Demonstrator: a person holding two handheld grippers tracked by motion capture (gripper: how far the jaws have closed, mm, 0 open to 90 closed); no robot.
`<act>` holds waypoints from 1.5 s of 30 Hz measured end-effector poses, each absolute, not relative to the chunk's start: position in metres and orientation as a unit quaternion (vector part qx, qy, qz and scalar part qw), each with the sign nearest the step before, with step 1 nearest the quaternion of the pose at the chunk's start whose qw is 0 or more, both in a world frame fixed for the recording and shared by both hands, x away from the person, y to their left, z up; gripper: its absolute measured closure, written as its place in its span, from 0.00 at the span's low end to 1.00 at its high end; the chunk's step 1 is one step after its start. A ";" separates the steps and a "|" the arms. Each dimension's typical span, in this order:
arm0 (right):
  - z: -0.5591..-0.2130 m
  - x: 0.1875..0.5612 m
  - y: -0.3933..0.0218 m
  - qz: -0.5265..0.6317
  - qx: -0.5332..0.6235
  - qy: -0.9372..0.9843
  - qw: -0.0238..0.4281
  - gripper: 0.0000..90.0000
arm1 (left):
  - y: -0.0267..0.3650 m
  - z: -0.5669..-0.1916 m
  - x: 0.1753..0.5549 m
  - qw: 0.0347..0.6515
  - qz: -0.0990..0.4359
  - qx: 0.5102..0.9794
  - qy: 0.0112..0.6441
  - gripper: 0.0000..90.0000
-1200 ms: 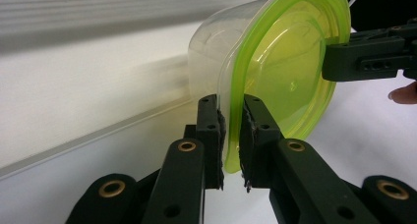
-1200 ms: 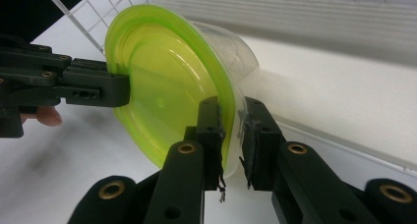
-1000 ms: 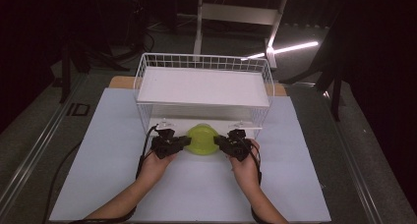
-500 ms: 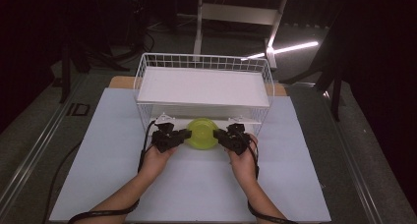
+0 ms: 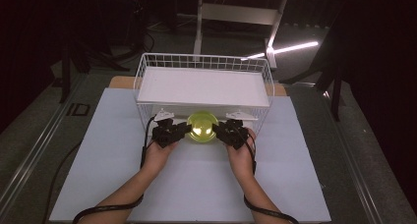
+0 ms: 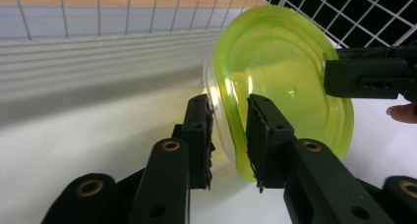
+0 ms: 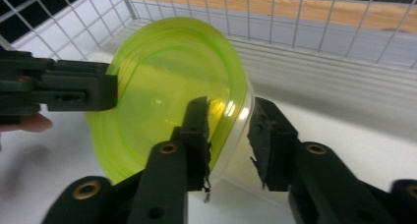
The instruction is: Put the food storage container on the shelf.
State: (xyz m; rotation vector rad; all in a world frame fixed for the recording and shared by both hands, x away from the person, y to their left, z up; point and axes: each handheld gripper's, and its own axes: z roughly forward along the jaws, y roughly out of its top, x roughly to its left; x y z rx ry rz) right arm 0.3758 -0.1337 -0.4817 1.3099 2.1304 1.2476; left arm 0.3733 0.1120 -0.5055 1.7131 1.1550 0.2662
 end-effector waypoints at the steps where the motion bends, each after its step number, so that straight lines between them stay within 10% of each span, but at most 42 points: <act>1: -0.483 0.377 -0.133 0.435 0.460 0.753 0.177 0.72 | 0.112 -0.506 0.374 0.505 0.113 0.708 0.481 0.74; 31: -0.478 0.352 -0.122 0.459 0.435 0.748 0.202 0.55 | 0.123 -0.500 0.357 0.533 0.142 0.693 0.464 0.48; 45: -0.501 0.338 -0.116 0.430 0.446 0.767 0.170 0.97 | 0.136 -0.497 0.302 0.551 0.192 0.706 0.402 0.01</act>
